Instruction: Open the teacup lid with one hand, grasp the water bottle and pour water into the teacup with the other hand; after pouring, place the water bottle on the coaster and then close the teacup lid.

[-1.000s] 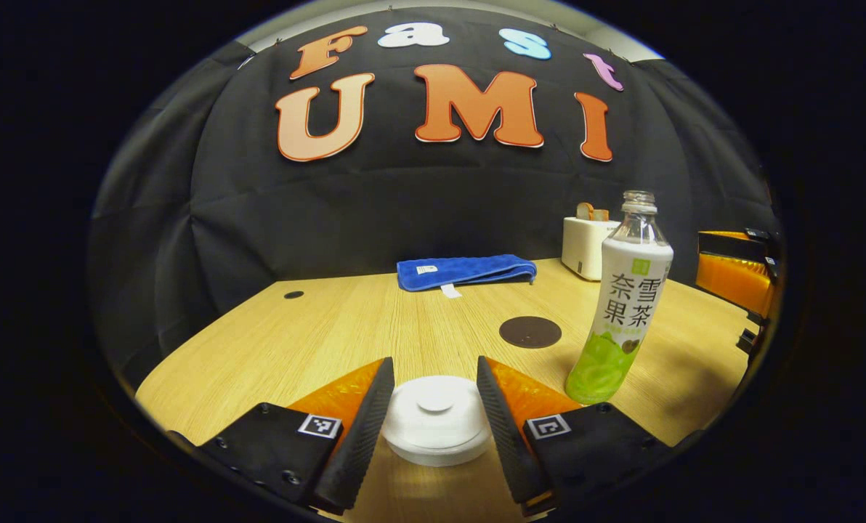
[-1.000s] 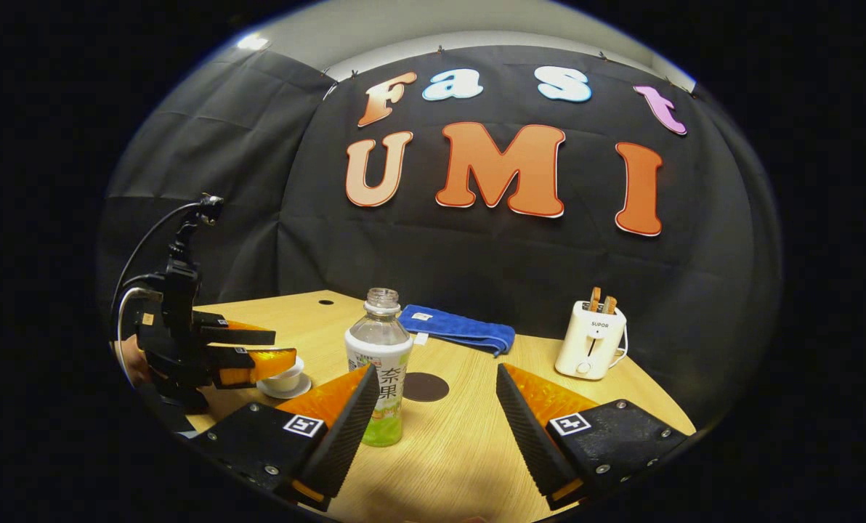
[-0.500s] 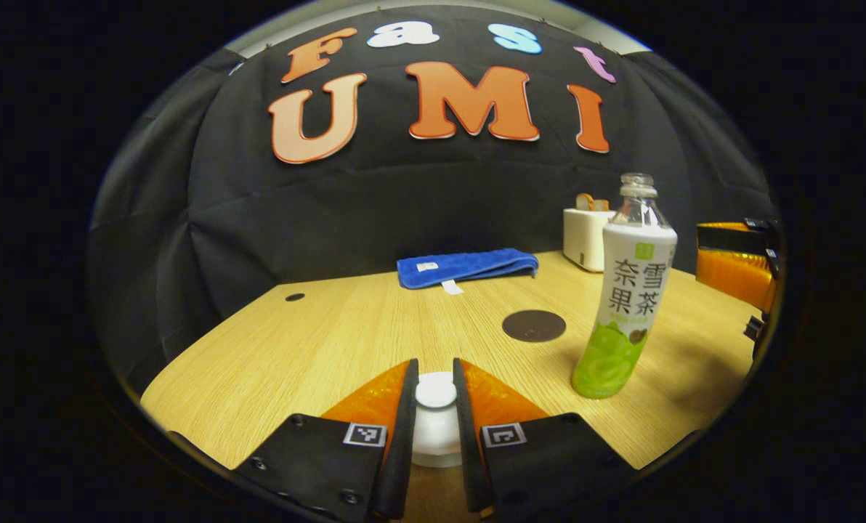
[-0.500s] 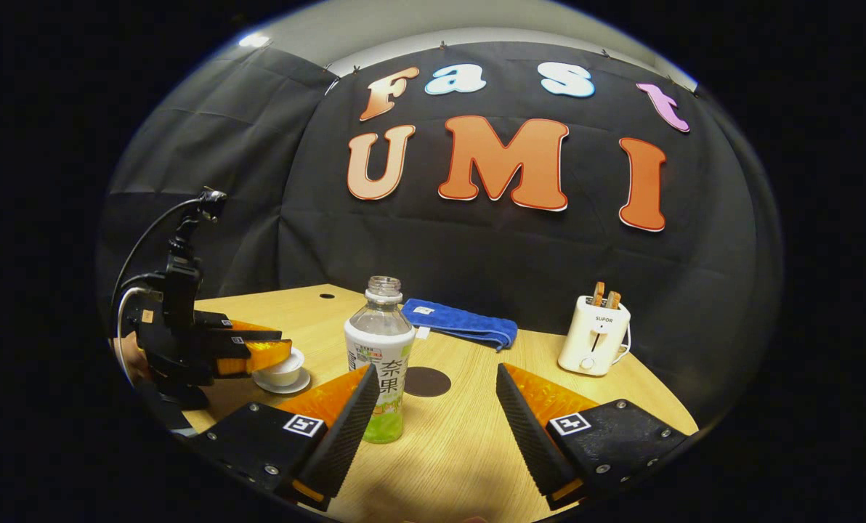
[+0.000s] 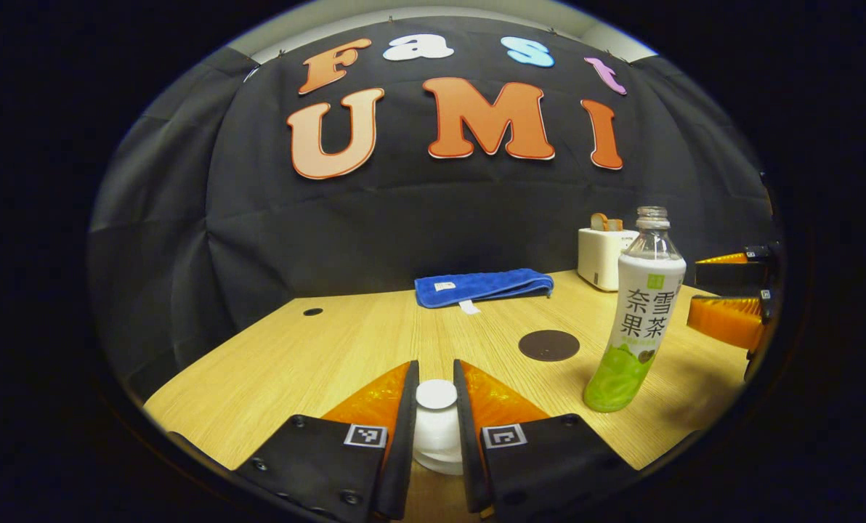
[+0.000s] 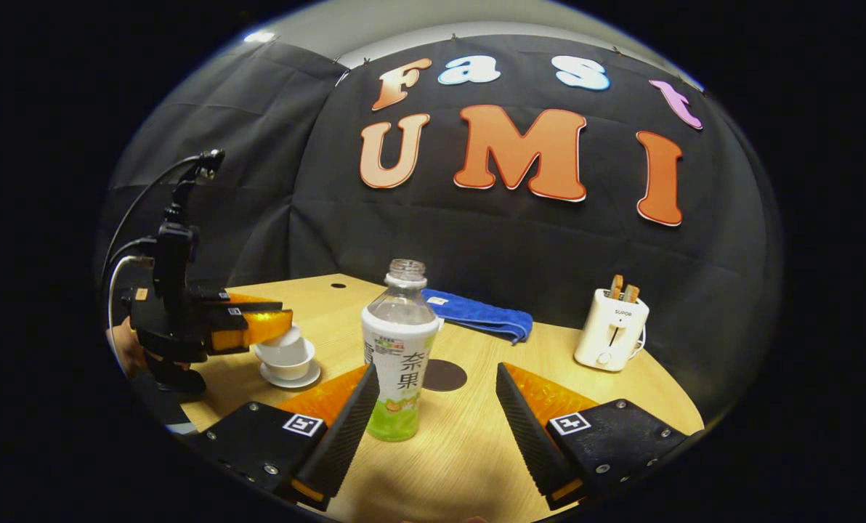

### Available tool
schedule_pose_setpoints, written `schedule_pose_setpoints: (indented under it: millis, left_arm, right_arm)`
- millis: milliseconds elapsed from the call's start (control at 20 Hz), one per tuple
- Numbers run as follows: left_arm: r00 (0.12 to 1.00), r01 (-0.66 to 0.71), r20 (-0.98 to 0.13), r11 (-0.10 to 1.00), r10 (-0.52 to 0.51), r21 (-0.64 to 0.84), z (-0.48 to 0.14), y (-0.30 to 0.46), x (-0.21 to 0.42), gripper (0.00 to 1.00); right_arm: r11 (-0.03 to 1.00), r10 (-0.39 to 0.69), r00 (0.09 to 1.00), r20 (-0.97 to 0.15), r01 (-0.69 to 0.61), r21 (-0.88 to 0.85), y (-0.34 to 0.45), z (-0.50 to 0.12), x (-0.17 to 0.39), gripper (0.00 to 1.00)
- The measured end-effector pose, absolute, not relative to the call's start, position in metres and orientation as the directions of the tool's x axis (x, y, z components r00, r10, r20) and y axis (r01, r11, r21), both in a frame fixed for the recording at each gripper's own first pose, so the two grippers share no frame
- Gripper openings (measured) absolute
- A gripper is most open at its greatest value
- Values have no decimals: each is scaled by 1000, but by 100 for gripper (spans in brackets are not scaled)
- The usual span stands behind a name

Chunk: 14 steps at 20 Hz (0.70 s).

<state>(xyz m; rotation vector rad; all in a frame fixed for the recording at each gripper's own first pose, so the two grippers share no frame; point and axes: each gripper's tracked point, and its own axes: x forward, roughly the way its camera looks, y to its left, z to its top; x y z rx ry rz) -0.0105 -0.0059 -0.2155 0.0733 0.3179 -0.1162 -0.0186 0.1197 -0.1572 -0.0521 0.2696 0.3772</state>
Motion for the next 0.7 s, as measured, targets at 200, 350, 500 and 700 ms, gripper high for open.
schedule_pose_setpoints:
  millis: [200, 350, 500, 700]
  left_arm:
    - [956, 74, -289, 996, -55, 54, -205, 16, -12, 33]
    - [960, 45, -280, 998, -30, 48, -200, 30, -13, 34]
    - [961, 22, -278, 999, -8, 47, -202, 43, -16, 34]
    - [959, 2, -283, 999, 13, 53, -205, 55, -21, 34]
  right_arm:
    - [918, 379, 874, -305, -396, 6, 132, -171, -15, 96]
    - [913, 391, 864, -318, -407, 17, 141, -180, -7, 95]
    - [903, 414, 839, -354, -429, 38, 154, -196, -2, 94]
    - [901, 418, 821, -390, -431, 57, 163, -212, 2, 84]
